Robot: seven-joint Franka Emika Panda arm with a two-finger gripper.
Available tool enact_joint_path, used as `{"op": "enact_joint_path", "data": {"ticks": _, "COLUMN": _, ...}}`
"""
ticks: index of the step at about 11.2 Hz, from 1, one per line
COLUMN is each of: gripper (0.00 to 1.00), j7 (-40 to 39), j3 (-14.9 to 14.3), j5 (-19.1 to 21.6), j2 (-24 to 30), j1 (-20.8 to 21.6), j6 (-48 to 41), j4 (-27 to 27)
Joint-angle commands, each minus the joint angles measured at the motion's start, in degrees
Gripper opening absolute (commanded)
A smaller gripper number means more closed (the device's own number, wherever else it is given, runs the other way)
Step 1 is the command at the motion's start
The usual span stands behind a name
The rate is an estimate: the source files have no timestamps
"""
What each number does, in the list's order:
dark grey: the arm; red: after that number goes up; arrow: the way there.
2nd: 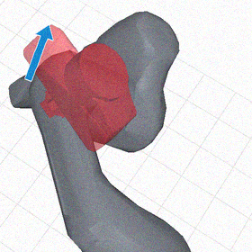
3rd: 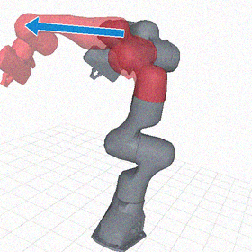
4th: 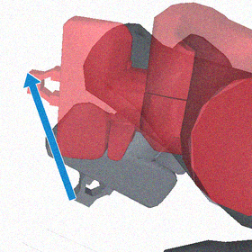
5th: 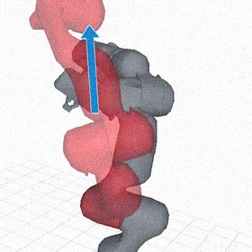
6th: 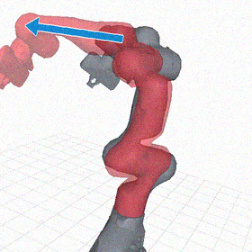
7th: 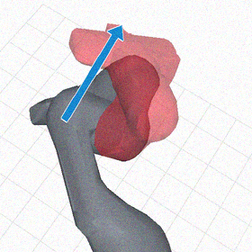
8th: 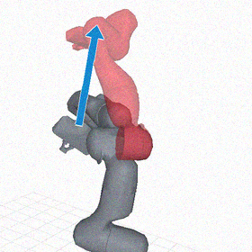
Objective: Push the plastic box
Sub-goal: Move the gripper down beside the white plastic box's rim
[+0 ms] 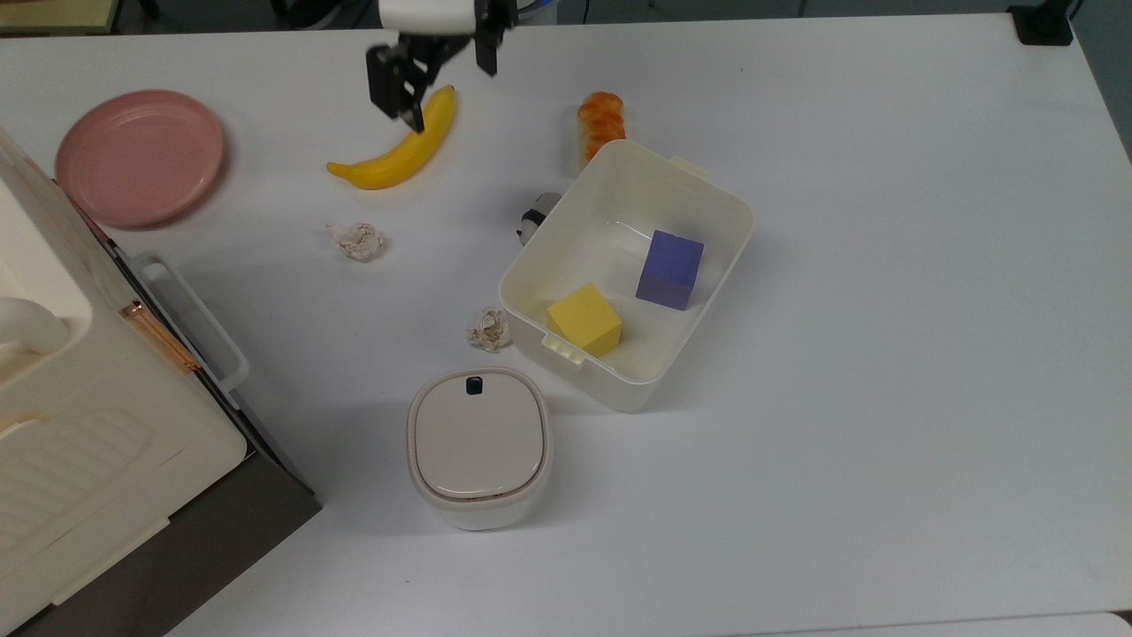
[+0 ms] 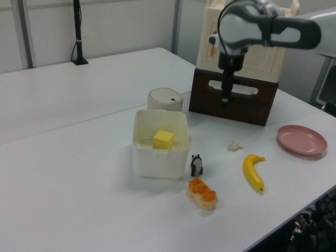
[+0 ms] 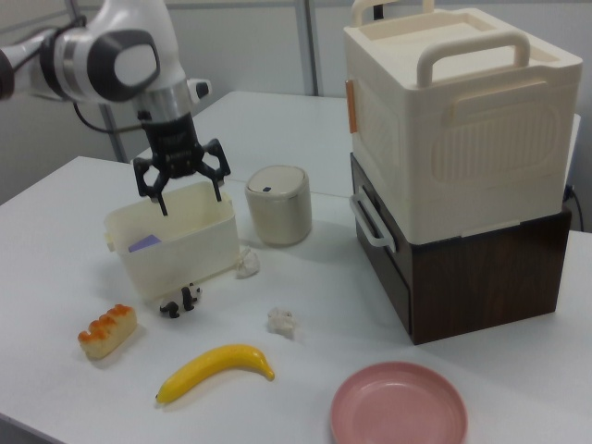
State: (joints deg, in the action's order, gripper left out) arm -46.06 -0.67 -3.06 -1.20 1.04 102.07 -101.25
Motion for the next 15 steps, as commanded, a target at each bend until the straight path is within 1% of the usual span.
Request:
{"op": "enact_joint_path", "data": {"ticks": 1, "gripper": 1.00, "j7": -1.49, "j3": -0.29, "j5": -5.62, "j2": -0.29, "j1": 0.98, "j6": 8.39, "j4": -6.14}}
{"op": "enact_joint_path", "data": {"ticks": 2, "gripper": 1.00, "j7": -1.49, "j3": -0.29, "j5": -6.77, "j2": -1.60, "j1": 1.15, "j6": 9.88, "j4": -6.41}}
{"op": "enact_joint_path", "data": {"ticks": 3, "gripper": 1.00, "j7": -1.49, "j3": -0.29, "j5": -6.96, "j2": -2.22, "j1": 2.20, "j6": 10.33, "j4": -6.50}}
{"op": "enact_joint_path", "data": {"ticks": 10, "gripper": 1.00, "j7": -0.88, "j3": -0.21, "j5": -6.34, "j2": -7.67, "j1": 5.02, "j6": 10.60, "j4": -6.24}}
{"op": "enact_joint_path", "data": {"ticks": 15, "gripper": 1.00, "j7": -0.88, "j3": -0.21, "j5": -6.25, "j2": -9.95, "j1": 6.86, "j6": 11.48, "j4": -5.89}}
